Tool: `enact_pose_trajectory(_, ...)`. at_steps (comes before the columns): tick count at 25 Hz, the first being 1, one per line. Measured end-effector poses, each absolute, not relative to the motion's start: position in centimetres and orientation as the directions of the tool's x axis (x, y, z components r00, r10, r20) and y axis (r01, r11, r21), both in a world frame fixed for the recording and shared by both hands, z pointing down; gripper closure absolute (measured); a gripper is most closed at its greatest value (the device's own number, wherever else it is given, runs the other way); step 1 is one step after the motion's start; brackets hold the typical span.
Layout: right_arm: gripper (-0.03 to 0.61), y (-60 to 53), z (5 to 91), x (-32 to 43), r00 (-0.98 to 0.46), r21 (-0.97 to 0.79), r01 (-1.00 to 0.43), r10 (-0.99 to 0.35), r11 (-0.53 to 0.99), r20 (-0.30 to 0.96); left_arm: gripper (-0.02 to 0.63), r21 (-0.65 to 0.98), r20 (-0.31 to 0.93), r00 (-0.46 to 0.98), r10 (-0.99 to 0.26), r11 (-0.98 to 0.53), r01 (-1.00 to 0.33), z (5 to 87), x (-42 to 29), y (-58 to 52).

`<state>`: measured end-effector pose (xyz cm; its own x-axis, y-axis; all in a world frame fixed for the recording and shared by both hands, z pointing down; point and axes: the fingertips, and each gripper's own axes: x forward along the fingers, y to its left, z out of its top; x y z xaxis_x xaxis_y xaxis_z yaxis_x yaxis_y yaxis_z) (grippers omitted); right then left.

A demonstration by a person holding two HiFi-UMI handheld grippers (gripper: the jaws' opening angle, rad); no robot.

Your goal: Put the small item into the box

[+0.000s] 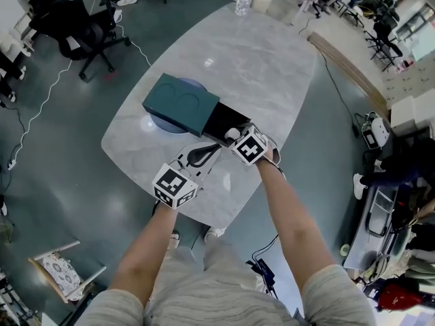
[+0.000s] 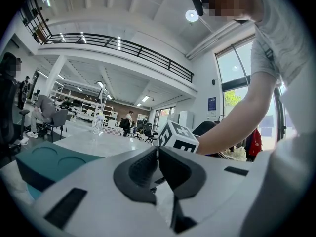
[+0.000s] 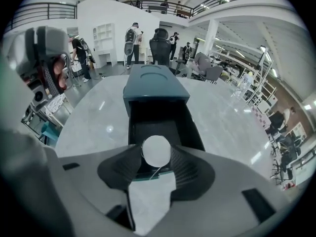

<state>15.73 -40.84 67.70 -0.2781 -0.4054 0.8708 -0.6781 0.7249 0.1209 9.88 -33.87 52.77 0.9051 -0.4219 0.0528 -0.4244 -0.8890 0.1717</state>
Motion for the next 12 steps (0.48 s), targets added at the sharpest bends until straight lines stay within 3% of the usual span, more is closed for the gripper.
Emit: enact_pose_trajectory(12, 0.353, -40.3, 66.4, 15.7, -0.33, 0.062, -0.749, -0.453, 0.659, 0.828, 0.591, 0.186, 0.038, 0.907, -0.42, -0.889, -0.419, 52.4, 9.5, -33.7)
